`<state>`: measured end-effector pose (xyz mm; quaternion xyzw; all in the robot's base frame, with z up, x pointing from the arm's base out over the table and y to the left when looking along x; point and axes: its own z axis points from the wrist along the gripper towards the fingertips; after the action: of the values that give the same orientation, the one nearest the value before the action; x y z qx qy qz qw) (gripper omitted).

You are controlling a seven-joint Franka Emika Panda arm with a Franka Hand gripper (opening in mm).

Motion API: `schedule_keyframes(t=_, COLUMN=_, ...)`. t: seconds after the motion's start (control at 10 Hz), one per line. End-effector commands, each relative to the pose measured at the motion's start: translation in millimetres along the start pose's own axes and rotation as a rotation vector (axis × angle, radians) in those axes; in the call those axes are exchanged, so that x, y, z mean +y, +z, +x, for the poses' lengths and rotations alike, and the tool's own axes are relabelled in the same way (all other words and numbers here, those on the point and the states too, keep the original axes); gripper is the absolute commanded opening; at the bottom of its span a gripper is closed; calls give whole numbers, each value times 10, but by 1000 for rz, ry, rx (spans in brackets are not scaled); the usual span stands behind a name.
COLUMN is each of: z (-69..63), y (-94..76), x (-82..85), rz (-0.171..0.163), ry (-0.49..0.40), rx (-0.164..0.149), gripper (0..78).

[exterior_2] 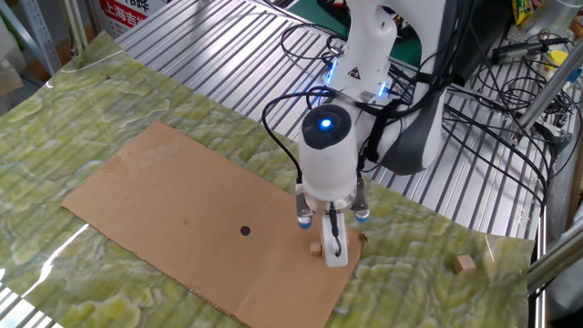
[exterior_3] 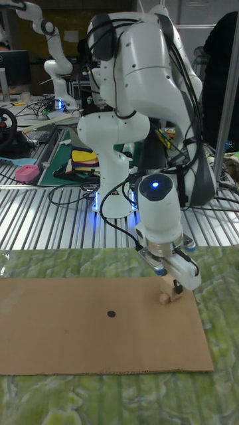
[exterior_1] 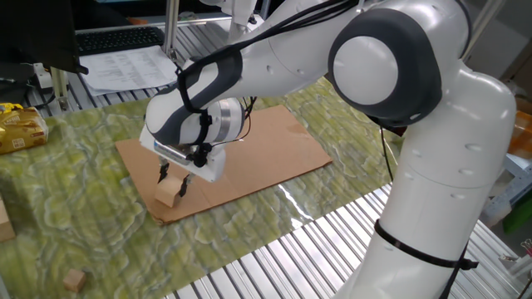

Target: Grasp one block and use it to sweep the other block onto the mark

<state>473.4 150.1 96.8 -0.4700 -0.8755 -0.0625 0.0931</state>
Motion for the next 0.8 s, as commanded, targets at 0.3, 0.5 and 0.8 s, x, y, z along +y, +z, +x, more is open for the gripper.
schedule_keyframes(t=0.3, z=-14, y=-31, x=10, rz=39, ry=-37, rx=63, gripper=11)
schedule_keyframes(t=0.5, z=-14, y=-31, x=10, rz=50, ry=-101, rx=53, gripper=11)
schedule_keyframes(t=0.8, z=-32, y=-41, x=29, rz=48, ry=-101, rx=56, gripper=11)
